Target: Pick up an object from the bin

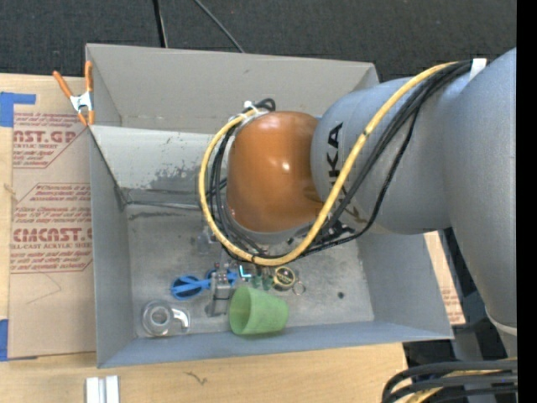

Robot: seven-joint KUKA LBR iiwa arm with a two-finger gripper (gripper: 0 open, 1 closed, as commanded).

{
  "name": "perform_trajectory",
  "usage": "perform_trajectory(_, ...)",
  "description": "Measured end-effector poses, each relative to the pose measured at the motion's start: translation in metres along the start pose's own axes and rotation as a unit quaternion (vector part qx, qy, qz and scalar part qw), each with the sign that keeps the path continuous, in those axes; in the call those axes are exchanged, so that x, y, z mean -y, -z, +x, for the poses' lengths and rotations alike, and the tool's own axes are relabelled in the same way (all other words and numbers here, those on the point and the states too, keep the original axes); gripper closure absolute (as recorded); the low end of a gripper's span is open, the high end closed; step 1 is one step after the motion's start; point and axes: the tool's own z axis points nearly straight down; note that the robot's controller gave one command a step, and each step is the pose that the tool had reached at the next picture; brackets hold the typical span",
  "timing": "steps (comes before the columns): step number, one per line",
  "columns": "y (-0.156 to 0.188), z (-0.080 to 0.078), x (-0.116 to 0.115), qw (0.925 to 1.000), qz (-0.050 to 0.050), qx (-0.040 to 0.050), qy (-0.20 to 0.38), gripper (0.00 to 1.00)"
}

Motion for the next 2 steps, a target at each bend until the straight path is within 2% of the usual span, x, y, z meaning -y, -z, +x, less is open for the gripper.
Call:
perform_trajectory(1, -0.113, -0.028, 0.078, 0.9993, 0.001, 0.0010, 0.039, 0.00)
perform_trajectory(2, -0.107, -0.046, 0.011, 0.9998, -0.002, 0.0046, -0.021, 0.00)
